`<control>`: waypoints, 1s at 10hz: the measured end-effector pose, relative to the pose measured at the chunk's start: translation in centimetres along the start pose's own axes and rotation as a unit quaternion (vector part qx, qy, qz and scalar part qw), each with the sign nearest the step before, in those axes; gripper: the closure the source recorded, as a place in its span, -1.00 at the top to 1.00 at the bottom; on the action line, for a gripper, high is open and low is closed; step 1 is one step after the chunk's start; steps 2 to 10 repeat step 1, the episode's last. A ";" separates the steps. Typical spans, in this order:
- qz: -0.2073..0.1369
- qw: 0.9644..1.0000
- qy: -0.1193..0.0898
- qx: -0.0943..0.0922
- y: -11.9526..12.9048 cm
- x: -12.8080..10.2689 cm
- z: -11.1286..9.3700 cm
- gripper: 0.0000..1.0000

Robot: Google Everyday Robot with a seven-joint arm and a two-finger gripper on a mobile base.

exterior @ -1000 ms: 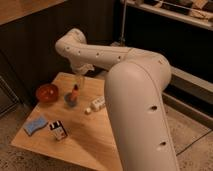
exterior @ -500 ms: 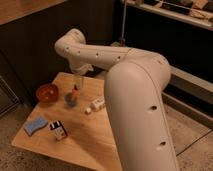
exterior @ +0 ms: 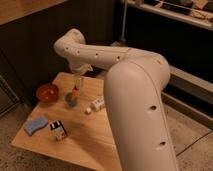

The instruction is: Place the pepper in the ceramic cup

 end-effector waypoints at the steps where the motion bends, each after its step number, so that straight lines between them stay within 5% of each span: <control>1: 0.000 1.000 0.000 0.000 0.0 0.0 0.0 0.60; 10: 0.000 1.000 0.000 0.000 0.0 0.0 0.0 0.60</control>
